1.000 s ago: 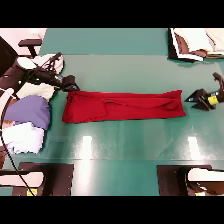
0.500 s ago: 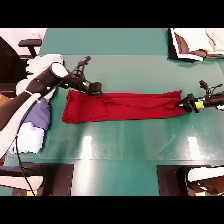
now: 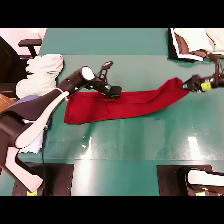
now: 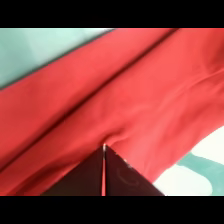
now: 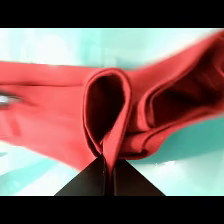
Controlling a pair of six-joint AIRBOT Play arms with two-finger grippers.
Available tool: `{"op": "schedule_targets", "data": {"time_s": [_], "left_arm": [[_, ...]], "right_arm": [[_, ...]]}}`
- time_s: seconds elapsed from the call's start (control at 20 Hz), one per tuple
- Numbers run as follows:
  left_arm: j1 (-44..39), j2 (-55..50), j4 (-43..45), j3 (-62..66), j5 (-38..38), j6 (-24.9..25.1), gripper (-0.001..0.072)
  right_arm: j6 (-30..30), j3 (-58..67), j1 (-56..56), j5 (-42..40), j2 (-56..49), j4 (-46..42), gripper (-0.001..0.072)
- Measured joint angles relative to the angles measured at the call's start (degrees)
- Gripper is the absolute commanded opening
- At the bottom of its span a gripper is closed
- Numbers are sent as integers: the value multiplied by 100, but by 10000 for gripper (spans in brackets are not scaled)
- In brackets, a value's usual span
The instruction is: Fold the shirts.
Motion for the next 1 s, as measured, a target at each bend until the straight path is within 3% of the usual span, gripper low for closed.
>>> {"op": "schedule_targets", "data": {"time_s": [0.65, 1.0], "left_arm": [[-367, -730, 339, 710, -433, -153, 24], [623, 179, 802, 979, -918, -160, 25]], "right_arm": [[719, 1770, 2345, -192, 693, -15, 16], [739, 2465, 3501, -455, 122, 57, 17]]}}
